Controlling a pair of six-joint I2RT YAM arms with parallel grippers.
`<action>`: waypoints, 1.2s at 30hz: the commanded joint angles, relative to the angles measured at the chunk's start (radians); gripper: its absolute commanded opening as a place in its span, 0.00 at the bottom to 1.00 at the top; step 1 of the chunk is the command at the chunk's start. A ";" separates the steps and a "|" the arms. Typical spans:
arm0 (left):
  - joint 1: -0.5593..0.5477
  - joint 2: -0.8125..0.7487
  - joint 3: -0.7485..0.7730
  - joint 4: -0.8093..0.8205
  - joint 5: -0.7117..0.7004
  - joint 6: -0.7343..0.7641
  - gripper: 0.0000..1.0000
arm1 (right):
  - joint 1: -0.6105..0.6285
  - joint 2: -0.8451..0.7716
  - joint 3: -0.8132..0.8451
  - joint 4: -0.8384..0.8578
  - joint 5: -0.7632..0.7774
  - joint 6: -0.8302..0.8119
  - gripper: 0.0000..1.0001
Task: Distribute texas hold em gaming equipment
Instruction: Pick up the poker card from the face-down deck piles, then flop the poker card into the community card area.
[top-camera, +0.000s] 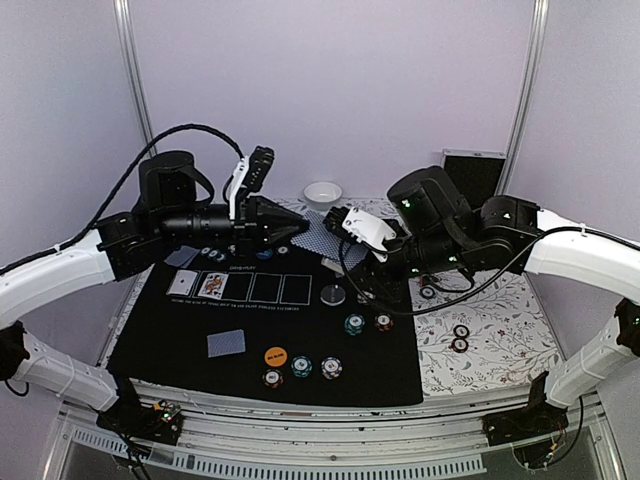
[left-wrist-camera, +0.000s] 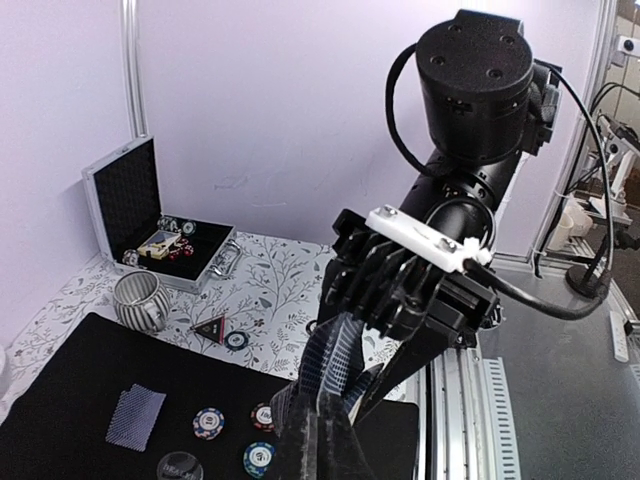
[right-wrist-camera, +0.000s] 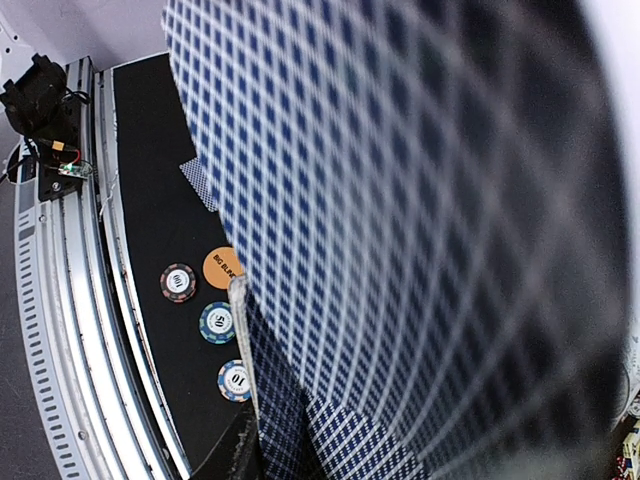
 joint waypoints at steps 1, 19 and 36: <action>0.035 -0.058 -0.029 0.005 -0.029 0.052 0.00 | -0.001 -0.031 -0.011 0.025 0.015 0.001 0.04; 0.499 0.054 -0.417 0.286 -0.420 1.035 0.00 | -0.008 -0.089 -0.061 0.044 0.003 0.001 0.04; 0.474 0.424 -0.543 0.641 -0.265 1.150 0.00 | -0.007 -0.120 -0.081 0.045 0.009 0.019 0.04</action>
